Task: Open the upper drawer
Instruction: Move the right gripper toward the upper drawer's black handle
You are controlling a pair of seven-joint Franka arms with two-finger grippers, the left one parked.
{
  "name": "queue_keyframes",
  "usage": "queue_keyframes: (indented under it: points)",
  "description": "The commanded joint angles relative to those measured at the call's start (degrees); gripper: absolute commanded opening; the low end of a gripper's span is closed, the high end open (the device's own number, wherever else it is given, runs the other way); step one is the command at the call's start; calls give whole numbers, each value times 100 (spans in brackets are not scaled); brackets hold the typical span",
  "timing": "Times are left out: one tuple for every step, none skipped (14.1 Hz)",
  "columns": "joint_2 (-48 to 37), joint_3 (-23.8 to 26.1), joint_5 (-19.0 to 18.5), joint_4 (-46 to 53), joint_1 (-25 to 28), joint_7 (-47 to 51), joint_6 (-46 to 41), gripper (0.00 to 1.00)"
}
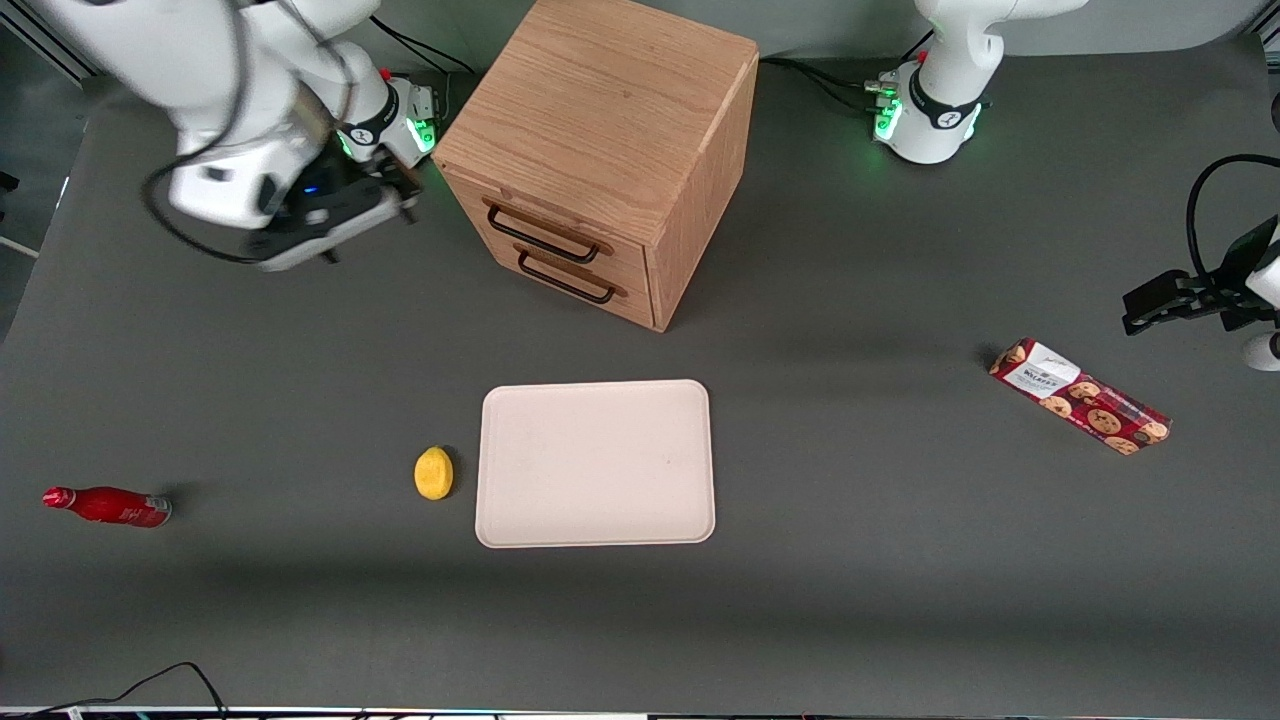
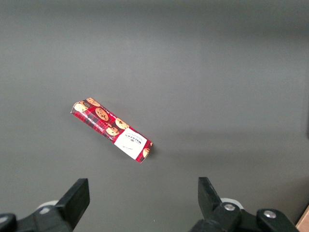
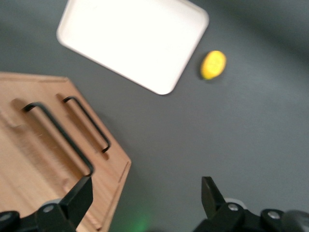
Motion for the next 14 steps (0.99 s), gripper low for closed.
queue_keyframes:
  points:
    - [193, -114, 69, 144, 652, -91, -89, 100]
    - [229, -114, 69, 153, 829, -143, -63, 100]
    - [281, -114, 86, 153, 952, -291, -37, 100]
    - [325, -123, 199, 144, 1006, -380, -28, 100]
    - [352, -149, 348, 144, 997, -390, -19, 100]
    - [369, -175, 393, 136, 980, -398, -19, 100]
    - [404, -176, 411, 109, 919, -416, -19, 100]
    - [466, -176, 472, 92, 875, -538, -19, 100]
    - [571, -167, 690, 92, 744, -591, -19, 100]
    - [650, -176, 1032, 65, 638, -696, -28, 100]
    - [694, -193, 1331, -13, 541, -906, -28, 100]
    - [738, -193, 1456, -40, 488, -969, -19, 100]
    - [782, -185, 1457, -40, 488, -970, -19, 100]
    - [861, -184, 1466, -40, 479, -978, -19, 100]
